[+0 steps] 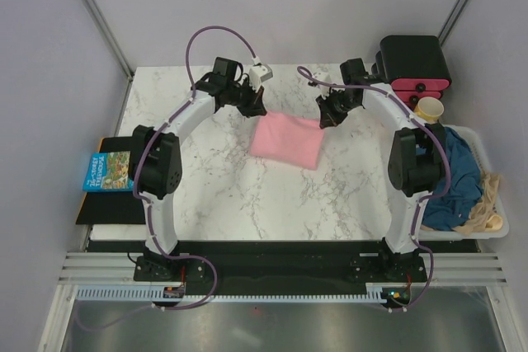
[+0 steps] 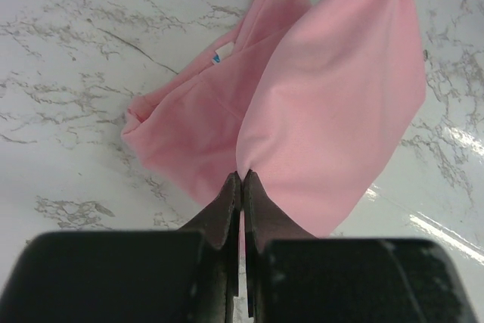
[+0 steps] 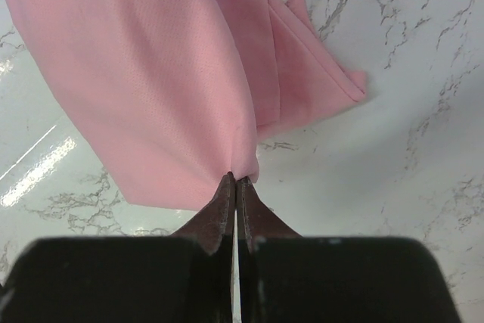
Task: Fold and stack the t-shirts
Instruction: Smooth out wrinkles on the folded tshirt, then put the neatly folded tshirt into the corner of the board with the right arm
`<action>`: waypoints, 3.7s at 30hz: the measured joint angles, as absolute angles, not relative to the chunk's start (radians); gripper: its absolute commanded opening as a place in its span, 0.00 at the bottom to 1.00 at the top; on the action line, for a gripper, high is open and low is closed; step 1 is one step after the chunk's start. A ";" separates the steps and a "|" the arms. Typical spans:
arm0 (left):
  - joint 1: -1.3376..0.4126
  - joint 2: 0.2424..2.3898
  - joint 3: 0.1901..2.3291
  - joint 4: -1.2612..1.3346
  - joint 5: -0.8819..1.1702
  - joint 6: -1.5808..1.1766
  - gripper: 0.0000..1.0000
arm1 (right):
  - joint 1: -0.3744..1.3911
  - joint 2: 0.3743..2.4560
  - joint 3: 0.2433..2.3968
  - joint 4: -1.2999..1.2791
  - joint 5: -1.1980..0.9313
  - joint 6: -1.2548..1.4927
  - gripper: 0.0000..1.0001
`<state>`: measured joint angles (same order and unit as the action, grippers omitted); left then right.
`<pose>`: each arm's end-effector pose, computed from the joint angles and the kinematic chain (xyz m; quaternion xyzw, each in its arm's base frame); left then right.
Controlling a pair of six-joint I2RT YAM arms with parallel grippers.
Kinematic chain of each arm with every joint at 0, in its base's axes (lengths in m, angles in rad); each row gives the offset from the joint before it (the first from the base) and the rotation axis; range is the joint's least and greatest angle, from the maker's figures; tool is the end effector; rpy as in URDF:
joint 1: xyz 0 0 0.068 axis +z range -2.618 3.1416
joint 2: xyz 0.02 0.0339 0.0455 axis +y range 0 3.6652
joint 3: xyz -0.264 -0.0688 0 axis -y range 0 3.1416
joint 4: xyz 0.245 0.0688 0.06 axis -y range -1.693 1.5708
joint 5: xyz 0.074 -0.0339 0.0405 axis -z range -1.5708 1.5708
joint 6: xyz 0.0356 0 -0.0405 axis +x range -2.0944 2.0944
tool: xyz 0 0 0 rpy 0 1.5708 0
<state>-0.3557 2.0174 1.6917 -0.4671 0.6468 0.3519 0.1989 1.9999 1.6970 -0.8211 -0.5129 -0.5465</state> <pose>0.4211 -0.1793 0.2571 0.4170 0.7812 -0.2947 0.3590 0.4151 0.1015 0.2430 -0.3958 0.8580 0.2066 0.2538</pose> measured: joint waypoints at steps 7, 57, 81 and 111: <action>-0.360 2.075 1.713 -0.413 0.615 0.351 0.02 | 0.199 2.019 1.696 -0.778 -0.493 -0.542 0.00; -0.378 2.215 1.772 -0.304 0.392 0.369 0.59 | 0.283 2.143 1.677 -0.522 -0.285 -0.466 0.60; -0.401 2.115 1.616 -0.202 -0.004 0.373 0.83 | 0.286 2.037 1.584 -0.458 -0.181 -0.464 0.70; -0.280 1.429 1.280 -0.310 -0.248 0.516 0.88 | 0.590 1.600 1.320 -0.683 -0.025 -0.943 0.73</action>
<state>-0.2802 1.4288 1.2804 -0.3099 -0.2481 0.5159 0.5900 1.5997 1.3201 -0.6827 -0.0246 -0.9428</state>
